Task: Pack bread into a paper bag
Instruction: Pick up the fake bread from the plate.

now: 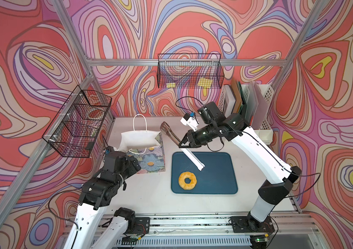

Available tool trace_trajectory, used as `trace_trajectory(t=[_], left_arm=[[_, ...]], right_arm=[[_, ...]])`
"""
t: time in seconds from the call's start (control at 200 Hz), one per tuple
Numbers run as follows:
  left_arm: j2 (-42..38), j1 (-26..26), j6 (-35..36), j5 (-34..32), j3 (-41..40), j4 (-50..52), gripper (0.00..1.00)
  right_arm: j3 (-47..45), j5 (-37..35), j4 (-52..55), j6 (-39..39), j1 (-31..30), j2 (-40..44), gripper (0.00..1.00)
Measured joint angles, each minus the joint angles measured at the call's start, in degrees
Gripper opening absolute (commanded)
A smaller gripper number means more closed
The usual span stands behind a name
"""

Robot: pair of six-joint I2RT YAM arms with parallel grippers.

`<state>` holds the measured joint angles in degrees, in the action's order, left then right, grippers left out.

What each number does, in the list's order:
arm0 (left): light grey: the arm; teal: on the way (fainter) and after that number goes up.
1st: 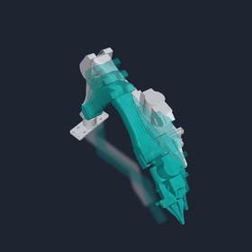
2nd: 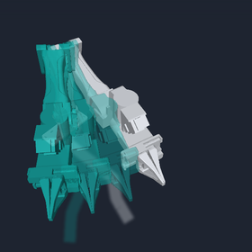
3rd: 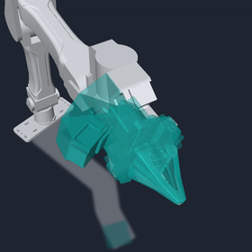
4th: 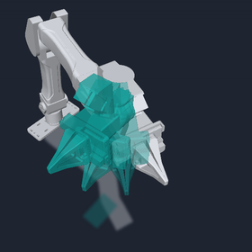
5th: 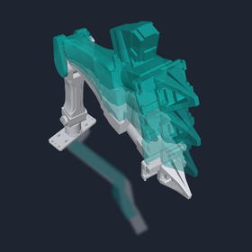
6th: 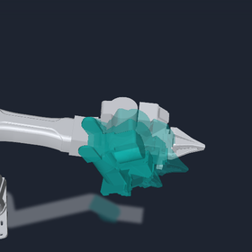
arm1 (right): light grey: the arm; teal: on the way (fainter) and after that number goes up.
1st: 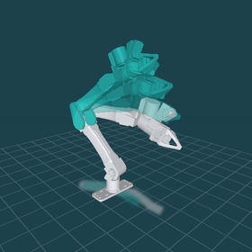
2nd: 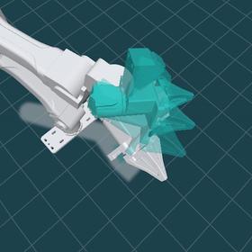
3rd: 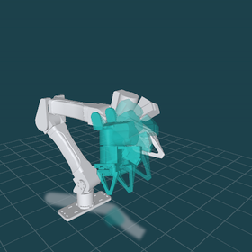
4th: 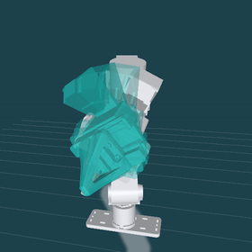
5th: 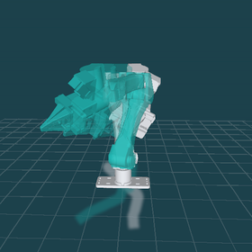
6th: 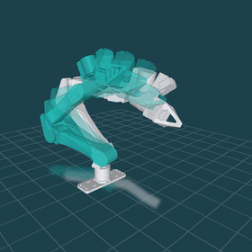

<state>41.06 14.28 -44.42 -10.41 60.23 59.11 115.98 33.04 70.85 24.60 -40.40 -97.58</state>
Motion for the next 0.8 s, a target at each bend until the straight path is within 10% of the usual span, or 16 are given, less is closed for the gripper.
trace_trajectory(t=[0.446, 0.801], left_arm=[[0.37, 0.0, -0.02, 1.27, 0.0, -1.03, 0.86], [1.18, 0.0, -0.04, 1.9, 0.0, -1.7, 0.86]], right_arm=[[-36.02, -1.75, 0.94, 6.78, 0.72, 18.62, 0.19], [-44.98, -1.49, 3.56, 8.94, 0.72, 21.42, 0.21]])
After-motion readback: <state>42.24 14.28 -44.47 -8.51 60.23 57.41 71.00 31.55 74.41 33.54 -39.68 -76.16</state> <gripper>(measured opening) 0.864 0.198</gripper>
